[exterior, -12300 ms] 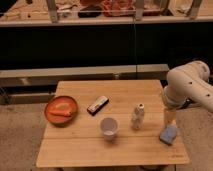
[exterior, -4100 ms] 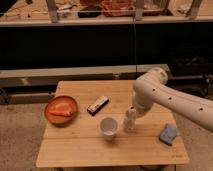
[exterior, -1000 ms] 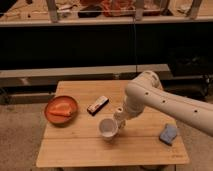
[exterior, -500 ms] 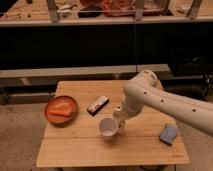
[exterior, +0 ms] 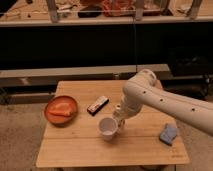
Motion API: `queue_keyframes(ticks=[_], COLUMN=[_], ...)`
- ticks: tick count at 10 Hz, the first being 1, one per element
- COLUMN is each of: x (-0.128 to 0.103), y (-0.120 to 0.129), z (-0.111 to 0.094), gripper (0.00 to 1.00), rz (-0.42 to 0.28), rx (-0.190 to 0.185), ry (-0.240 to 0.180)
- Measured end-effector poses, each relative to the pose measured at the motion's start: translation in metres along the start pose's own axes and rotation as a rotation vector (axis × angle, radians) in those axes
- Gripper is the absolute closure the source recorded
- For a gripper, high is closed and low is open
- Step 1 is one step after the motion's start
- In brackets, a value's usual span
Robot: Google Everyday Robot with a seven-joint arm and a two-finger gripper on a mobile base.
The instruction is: Knock the bottle over
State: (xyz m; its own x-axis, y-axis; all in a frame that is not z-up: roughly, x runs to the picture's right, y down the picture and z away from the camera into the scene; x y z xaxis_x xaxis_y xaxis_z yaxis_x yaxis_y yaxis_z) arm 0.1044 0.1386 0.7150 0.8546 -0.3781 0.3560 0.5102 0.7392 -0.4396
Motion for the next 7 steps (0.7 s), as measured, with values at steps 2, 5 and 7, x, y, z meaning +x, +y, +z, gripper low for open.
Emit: queue_keyframes(ticks=[2, 5, 7], x=[0.0006, -0.0016, -0.0021], y=[-0.0003, -0.004, -0.0047], z=[-0.0002, 0.0006, 0.0006], gripper=[1.0, 1.0, 1.0], rz=[-0.008, -0.029, -0.04], rx=[0.001, 0.003, 0.004], ry=[-0.001, -0.005, -0.007])
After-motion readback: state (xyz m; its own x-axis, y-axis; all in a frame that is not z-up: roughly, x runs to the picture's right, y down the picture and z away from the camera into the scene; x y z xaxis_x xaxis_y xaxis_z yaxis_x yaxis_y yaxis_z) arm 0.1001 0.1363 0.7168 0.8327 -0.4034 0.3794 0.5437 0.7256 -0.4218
